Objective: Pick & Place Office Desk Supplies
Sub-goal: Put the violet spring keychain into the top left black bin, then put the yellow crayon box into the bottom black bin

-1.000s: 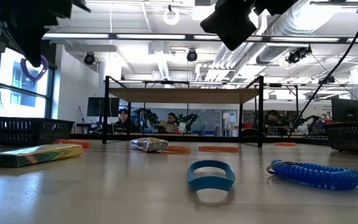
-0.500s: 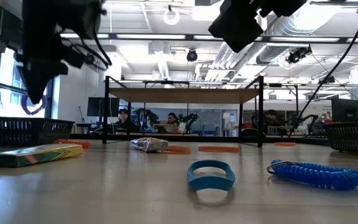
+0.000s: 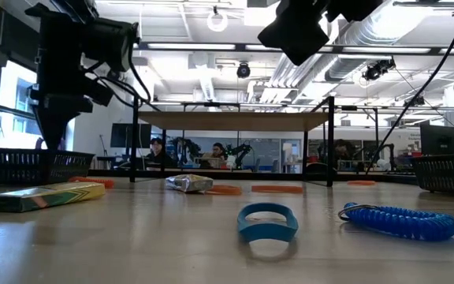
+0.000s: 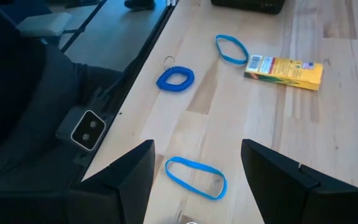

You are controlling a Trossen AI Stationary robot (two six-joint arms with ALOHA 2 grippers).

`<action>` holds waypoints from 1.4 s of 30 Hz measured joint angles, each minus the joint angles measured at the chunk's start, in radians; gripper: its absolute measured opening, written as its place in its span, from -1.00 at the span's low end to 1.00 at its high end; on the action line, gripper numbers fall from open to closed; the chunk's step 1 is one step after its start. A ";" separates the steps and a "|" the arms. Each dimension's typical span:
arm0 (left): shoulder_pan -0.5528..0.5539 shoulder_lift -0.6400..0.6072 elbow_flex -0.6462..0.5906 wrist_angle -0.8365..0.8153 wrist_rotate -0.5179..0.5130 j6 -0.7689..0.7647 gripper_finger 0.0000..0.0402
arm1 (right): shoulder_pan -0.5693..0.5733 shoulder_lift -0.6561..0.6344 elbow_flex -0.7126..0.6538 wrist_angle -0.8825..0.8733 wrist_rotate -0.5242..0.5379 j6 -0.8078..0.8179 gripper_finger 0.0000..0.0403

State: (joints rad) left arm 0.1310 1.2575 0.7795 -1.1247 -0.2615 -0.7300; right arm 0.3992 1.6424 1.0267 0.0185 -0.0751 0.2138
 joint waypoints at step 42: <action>-0.062 -0.063 0.106 -0.185 0.065 -0.164 -0.13 | -0.010 0.000 -0.043 0.040 -0.001 0.017 0.14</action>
State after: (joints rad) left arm 0.0690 1.1946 0.8852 -1.3101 -0.1963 -0.8943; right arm 0.3897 1.6424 0.9840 0.0590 -0.0764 0.2311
